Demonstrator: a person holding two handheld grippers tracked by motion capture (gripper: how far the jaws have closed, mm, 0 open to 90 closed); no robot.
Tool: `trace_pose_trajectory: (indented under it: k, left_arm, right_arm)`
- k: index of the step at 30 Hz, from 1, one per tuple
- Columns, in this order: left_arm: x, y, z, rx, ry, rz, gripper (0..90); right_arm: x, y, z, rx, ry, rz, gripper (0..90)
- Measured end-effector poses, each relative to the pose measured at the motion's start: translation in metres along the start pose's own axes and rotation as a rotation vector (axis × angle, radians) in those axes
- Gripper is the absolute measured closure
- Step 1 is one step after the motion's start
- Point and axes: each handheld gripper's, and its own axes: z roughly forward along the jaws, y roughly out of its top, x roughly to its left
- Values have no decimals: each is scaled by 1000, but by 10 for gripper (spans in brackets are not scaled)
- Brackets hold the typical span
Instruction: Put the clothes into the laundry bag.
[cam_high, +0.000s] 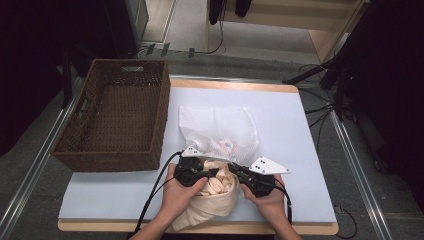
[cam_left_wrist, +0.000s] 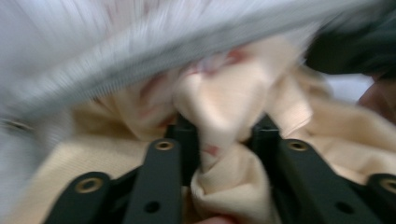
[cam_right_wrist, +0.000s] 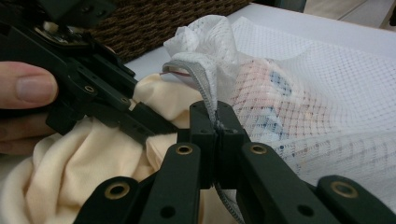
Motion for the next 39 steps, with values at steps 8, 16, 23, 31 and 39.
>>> trace_pose_trajectory:
  k: [8, 16, 23, 31, 39]
  left_arm:
    - [-12, -1, -33, -13, -38, 83, 319]
    - [-14, -10, -16, 123, 45, 114, 533]
    - [-26, -3, -25, 37, 18, 148, 757]
    - [6, 2, -5, -68, 120, -32, 748]
    - [-1, 2, -24, -71, 32, 9, 400]
  right_arm:
    - [-4, -2, 1, 10, -4, 15, 885]
    - [-1, 0, 3, 0, 0, 14, 885]
    - [2, 0, 1, -11, 4, 9, 885]
    - [9, 3, -2, -33, 24, -12, 886]
    - [6, -2, 2, 5, 1, -12, 885]
